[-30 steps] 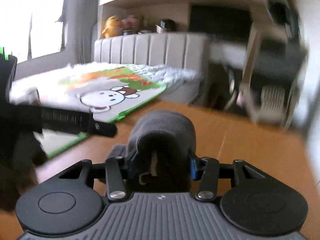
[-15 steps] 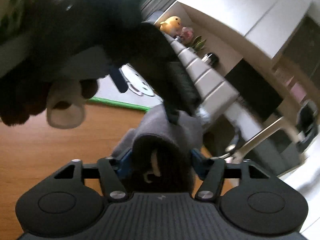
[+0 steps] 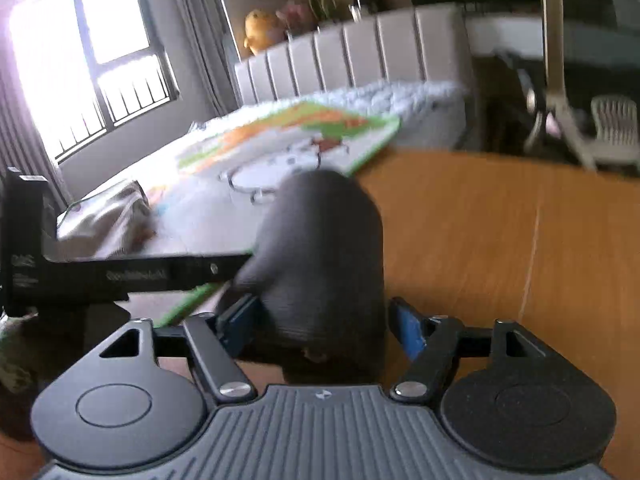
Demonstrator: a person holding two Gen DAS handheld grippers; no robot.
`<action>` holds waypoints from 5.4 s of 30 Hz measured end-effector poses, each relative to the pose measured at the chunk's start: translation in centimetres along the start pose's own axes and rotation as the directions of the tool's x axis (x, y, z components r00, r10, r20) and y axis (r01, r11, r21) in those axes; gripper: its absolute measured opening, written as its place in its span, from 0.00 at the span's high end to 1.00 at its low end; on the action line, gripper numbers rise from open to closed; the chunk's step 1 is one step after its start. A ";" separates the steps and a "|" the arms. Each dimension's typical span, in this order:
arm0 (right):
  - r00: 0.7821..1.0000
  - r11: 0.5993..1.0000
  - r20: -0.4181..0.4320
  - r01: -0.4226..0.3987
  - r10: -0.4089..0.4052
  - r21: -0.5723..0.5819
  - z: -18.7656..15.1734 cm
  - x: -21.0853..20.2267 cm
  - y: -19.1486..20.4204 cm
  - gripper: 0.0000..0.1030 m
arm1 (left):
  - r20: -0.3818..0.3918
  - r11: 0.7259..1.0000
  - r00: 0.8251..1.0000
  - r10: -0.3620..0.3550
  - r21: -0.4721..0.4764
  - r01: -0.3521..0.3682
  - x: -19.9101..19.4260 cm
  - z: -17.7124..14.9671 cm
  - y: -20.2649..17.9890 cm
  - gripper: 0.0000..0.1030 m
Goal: Fold clothes
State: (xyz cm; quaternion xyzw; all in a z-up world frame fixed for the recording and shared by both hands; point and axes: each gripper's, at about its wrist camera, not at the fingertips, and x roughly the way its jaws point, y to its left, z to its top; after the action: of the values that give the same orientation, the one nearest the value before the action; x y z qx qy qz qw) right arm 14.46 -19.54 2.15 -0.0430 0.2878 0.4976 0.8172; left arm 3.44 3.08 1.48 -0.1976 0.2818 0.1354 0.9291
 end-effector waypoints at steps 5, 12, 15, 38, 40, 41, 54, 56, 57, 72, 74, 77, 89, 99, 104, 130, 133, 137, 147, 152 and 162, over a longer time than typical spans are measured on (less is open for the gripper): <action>0.999 0.997 -0.043 -0.015 0.018 0.072 -0.6 2.0 -1.3 0.26 | -0.019 1.000 1.000 -0.003 -0.022 0.003 0.4 -0.4 0.4 0.02; 1.000 0.993 -0.005 -0.013 0.013 0.114 -1.1 0.8 -2.8 0.29 | -0.030 0.999 0.999 -0.039 -0.036 0.038 2.1 0.2 -0.8 0.02; 1.000 0.991 0.011 0.028 -0.029 0.128 -1.3 0.4 -4.2 0.29 | -0.028 0.999 0.999 -0.045 -0.002 0.045 3.9 1.0 -2.6 0.02; 0.965 0.931 0.045 0.237 -0.260 0.279 -0.6 -2.2 -15.1 0.18 | -0.030 0.982 0.990 -0.135 0.132 0.138 12.9 4.5 -13.5 0.02; 0.962 0.929 0.044 0.245 -0.268 0.278 -0.5 -2.5 -15.6 0.18 | -0.039 0.980 0.990 -0.134 0.140 0.138 13.0 4.4 -13.7 0.02; 0.961 0.928 0.045 0.250 -0.272 0.277 -0.4 -2.7 -15.8 0.18 | -0.044 0.980 0.990 -0.131 0.147 0.137 13.0 4.3 -13.7 0.02; 0.969 0.883 0.037 0.204 -0.243 0.423 0.4 -2.9 -19.1 0.32 | -0.039 0.976 0.991 -0.128 0.172 0.133 13.2 3.9 -13.3 0.00; 0.971 0.874 0.038 0.195 -0.236 0.445 0.0 -1.9 -18.7 0.32 | -0.032 0.979 0.994 -0.108 0.172 0.112 13.2 3.9 -12.9 0.00; 0.973 0.872 0.038 0.185 -0.227 0.453 0.0 -1.7 -18.4 0.32 | -0.031 0.981 0.995 -0.099 0.168 0.102 13.2 4.0 -12.5 0.00; 0.964 0.871 0.055 0.211 -0.262 0.443 -0.6 -1.6 -17.4 0.29 | -0.040 0.978 0.989 -0.141 0.149 0.146 11.8 4.2 -12.5 0.00; 0.959 0.888 0.055 0.234 -0.277 0.397 0.1 -1.9 -17.1 0.29 | -0.046 0.979 0.990 -0.136 0.145 0.141 12.2 4.3 -12.4 0.00; 0.952 0.900 0.087 0.245 -0.294 0.362 1.9 -2.4 -17.2 0.29 | -0.036 0.977 0.994 -0.104 0.184 0.109 12.2 4.1 -12.5 0.00; 0.947 0.879 0.005 0.297 -0.322 0.373 4.8 4.3 -19.9 0.13 | -0.040 0.982 0.993 -0.108 0.150 0.113 12.7 3.8 -11.5 0.00; 0.928 0.901 0.060 0.339 -0.367 0.271 3.0 0.4 -16.3 0.12 | -0.042 0.982 0.992 -0.116 0.145 0.121 12.7 3.6 -11.5 0.00; 0.916 0.883 0.038 0.374 -0.400 0.282 2.4 1.2 -16.6 0.01 | -0.039 0.982 0.993 -0.109 0.149 0.113 12.7 3.5 -11.5 0.00; 0.946 0.858 0.040 0.272 -0.321 0.435 2.6 2.2 -18.9 0.00 | -0.038 0.986 0.989 -0.143 0.085 0.146 13.1 3.1 -10.3 0.00; 0.941 0.856 0.059 0.276 -0.334 0.438 2.3 1.5 -18.5 0.00 | -0.041 0.985 0.988 -0.152 0.072 0.154 12.9 3.4 -10.3 0.00; 0.932 0.845 0.063 0.293 -0.356 0.448 1.5 0.2 -18.4 0.00 | -0.029 0.985 0.986 -0.165 0.038 0.166 11.7 4.1 -10.2 0.00; 0.921 0.849 0.052 0.332 -0.385 0.411 1.2 0.2 -17.8 0.00 | -0.053 0.986 0.992 -0.113 0.119 0.119 12.3 3.4 -11.7 0.00; 0.913 0.848 0.044 0.357 -0.405 0.392 1.2 -0.7 -17.2 0.00 | -0.037 0.990 0.994 -0.107 0.089 0.110 11.2 3.4 -11.1 0.00; 0.904 0.840 0.054 0.371 -0.424 0.395 -0.7 -3.6 -16.1 0.00 | -0.043 0.987 0.990 -0.135 0.084 0.138 8.1 0.2 -10.5 0.00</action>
State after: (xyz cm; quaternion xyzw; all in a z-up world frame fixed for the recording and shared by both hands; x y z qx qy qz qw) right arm 26.47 -30.69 -0.08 0.0903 0.3044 0.2541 0.9136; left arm 13.86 -5.04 -0.02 -0.1783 0.2904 0.0554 0.9385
